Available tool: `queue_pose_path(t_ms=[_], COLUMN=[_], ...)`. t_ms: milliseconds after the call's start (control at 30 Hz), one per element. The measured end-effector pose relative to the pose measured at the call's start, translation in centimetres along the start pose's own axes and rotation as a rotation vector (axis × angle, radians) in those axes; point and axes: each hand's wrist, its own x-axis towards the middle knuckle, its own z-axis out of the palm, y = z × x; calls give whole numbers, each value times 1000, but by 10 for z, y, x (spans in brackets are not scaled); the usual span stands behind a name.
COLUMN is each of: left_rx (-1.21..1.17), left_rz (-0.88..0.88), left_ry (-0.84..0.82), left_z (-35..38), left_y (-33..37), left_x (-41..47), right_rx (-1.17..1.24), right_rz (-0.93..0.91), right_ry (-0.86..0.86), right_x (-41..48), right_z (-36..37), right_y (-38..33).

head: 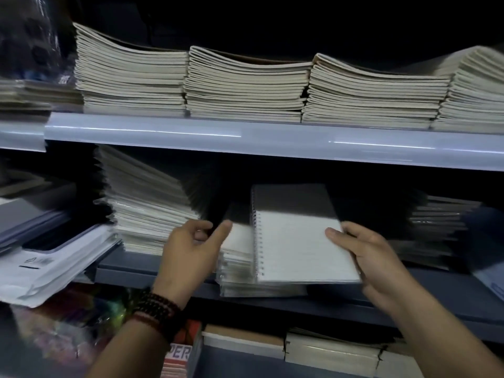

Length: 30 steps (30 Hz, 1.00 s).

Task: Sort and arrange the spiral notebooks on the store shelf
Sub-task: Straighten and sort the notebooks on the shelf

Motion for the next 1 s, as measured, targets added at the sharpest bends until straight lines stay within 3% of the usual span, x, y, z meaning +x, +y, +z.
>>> queue_pose_path(t_ms=[133, 367, 433, 633, 800, 900, 967, 1000], left_rx=[244, -6, -134, -141, -501, -706, -753, -754], left_rz=[-94, -136, -95, 200, 56, -77, -171, -205], left_ry=[-153, -66, -34, 216, 178, 33, -61, -101], left_z=[18, 4, -6, -27, -31, -23, -15, -10], left_y=[1, -6, 6, 28, 17, 12, 9, 8], left_x=[26, 39, 34, 9, 6, 1, -5, -8], right_rx=[-10, 51, 71, -62, -423, -795, -753, -586], right_rz=[69, 148, 152, 128, 18, -183, -323, -305], right_ry=[60, 94, 119, 138, 102, 232, 315, 286], right_x=[15, 31, 37, 51, 54, 50, 44, 40], right_z=[0, 0, 2, 22, 37, 41, 47, 49], right_y=[9, 16, 17, 32, 43, 38, 26, 19])
